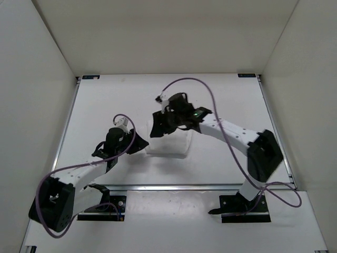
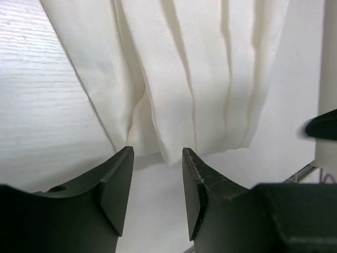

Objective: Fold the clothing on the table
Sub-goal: Fold the skirt

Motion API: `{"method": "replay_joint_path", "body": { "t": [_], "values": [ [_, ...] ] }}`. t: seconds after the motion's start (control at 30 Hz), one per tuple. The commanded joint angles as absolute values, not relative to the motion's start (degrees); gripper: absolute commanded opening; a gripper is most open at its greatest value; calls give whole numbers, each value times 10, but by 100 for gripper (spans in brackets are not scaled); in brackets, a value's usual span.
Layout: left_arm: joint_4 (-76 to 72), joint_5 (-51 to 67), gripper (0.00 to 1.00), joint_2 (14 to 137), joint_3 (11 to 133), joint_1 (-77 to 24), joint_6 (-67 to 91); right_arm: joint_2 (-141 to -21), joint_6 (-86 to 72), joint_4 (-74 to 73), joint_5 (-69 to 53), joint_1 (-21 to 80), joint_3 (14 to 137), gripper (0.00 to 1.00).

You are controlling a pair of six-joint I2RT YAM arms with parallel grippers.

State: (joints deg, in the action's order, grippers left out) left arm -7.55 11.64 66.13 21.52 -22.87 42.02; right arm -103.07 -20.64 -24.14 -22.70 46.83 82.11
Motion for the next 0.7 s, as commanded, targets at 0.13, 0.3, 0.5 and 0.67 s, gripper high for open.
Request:
{"method": "replay_joint_path", "body": {
  "t": [0.13,0.3,0.5,0.67],
  "values": [
    [16,150,54,519,192,-187,440,-856,-291,63,-392,329,564,12],
    [76,142,54,468,214,-185,435,-933,-339,214,-479,322,512,0],
    [125,136,54,405,218,-163,433,-1048,-399,237,-395,358,518,0],
    [173,161,59,405,246,-156,407,-1118,-376,119,-328,361,581,0]
  ]
}}
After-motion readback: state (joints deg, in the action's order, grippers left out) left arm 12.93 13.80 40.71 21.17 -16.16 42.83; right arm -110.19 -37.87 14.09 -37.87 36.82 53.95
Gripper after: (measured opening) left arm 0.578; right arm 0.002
